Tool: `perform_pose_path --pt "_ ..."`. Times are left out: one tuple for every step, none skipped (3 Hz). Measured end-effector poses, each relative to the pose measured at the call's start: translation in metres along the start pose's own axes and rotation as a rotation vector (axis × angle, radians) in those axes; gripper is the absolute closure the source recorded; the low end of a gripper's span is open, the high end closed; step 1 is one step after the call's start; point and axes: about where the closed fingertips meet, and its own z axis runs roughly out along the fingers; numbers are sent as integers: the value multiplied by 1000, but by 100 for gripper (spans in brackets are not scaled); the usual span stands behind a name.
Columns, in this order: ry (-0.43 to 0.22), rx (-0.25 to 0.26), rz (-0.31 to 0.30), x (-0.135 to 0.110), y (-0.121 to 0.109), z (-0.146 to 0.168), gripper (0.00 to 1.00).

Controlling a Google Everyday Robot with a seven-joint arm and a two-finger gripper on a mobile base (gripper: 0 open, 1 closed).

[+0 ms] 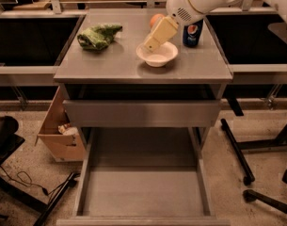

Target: Place green jalapeno chip bag into middle drawer

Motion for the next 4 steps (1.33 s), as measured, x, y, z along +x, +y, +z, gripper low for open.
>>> perform_pose_path --pt "6 -2 36 9 -36 60 0" --pt "30 -23 123 -3 -59 157 0" --pt "-12 -34 176 -23 -67 207 0" --pt "-150 -84 210 -53 -64 249 0"
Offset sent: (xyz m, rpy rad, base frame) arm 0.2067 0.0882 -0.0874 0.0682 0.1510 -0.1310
